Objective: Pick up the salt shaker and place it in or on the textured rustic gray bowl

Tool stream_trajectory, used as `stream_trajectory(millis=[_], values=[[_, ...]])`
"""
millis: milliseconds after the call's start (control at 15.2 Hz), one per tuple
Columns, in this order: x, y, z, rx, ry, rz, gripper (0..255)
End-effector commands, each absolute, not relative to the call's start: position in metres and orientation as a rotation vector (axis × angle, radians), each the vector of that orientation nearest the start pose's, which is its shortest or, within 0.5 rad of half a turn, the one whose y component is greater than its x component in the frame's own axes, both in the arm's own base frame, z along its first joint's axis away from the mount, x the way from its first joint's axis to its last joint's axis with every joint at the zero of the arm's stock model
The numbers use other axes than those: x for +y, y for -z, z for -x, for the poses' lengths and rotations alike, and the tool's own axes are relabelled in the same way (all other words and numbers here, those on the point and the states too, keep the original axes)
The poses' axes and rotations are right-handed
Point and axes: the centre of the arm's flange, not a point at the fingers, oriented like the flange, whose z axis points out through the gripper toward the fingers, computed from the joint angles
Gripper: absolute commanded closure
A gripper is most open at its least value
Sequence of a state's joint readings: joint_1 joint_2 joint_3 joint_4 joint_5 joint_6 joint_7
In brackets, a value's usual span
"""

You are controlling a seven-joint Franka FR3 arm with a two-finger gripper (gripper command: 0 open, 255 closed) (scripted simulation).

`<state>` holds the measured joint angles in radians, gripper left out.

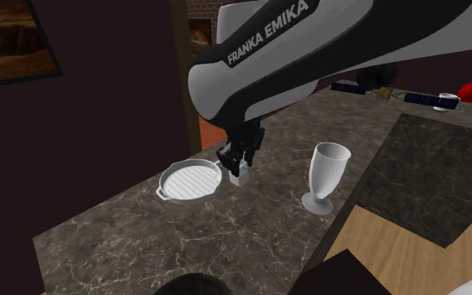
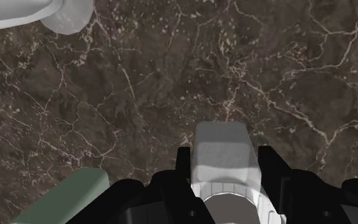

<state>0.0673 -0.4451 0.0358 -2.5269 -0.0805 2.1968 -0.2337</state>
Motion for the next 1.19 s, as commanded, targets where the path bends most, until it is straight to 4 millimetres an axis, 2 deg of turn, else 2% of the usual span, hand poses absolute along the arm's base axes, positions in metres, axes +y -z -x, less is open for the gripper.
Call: stream_trajectory(millis=[0,66,1122], values=[[0.040,-0.453,-0.411,-0.606,0.175,3.170,255],[0.040,-0.456,-0.411,-0.606,0.175,3.170,255],[0.178,-0.465,-0.252,-0.606,0.175,3.170,255]])
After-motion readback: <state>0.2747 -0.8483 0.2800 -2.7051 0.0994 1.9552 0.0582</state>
